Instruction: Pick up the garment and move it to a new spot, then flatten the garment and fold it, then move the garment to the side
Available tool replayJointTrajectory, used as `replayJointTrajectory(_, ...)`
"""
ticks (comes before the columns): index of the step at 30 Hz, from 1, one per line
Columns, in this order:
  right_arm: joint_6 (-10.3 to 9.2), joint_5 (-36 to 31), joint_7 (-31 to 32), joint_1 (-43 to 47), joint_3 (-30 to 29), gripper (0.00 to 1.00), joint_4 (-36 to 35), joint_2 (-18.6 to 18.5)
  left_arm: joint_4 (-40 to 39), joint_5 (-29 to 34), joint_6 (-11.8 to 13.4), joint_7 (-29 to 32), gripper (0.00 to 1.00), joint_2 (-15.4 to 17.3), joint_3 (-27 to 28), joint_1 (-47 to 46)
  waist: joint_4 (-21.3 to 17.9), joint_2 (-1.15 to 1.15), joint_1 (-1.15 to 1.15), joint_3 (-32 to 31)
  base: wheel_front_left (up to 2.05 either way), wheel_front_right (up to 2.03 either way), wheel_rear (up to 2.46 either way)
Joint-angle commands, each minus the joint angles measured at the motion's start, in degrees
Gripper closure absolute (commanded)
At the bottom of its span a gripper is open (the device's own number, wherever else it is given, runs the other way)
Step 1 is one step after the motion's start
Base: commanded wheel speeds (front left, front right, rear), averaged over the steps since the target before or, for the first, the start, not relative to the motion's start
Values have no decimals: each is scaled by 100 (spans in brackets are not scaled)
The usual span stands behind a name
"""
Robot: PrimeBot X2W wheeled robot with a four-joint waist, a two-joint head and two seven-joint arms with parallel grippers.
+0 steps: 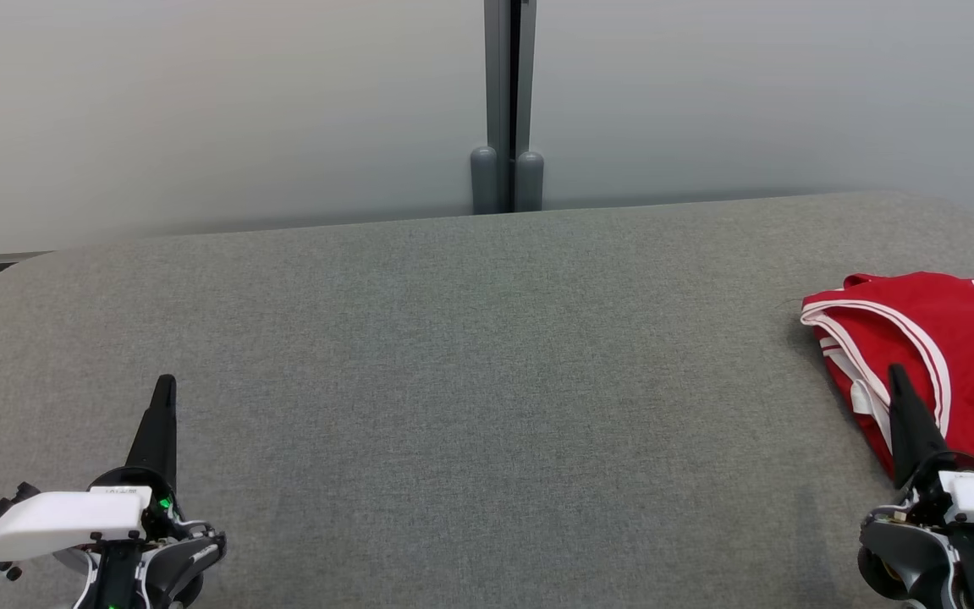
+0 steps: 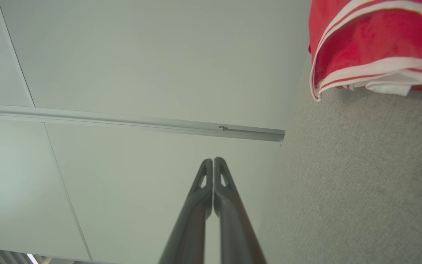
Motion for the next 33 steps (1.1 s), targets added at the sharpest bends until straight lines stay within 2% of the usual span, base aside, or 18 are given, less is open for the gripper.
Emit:
replayJointTrajectory(1, 1, 202, -58, -129, 53, 100, 39, -86, -26, -118, -38, 33, 100, 12, 50, -149, -9, -1, 0, 5, 0, 0, 0)
replayJointTrajectory(12, 0, 776, -194, -248, 269, 100, 88, -259, -41, -482, -42, 128, 100, -27, 120, -189, -52, -1, 0, 30, 0, 0, 0)
replayJointTrajectory(33, 0, 885, -317, -258, 420, 100, 8, -383, -45, -469, -40, 122, 100, -25, 117, -185, -53, -1, 0, 32, 0, 0, 0)
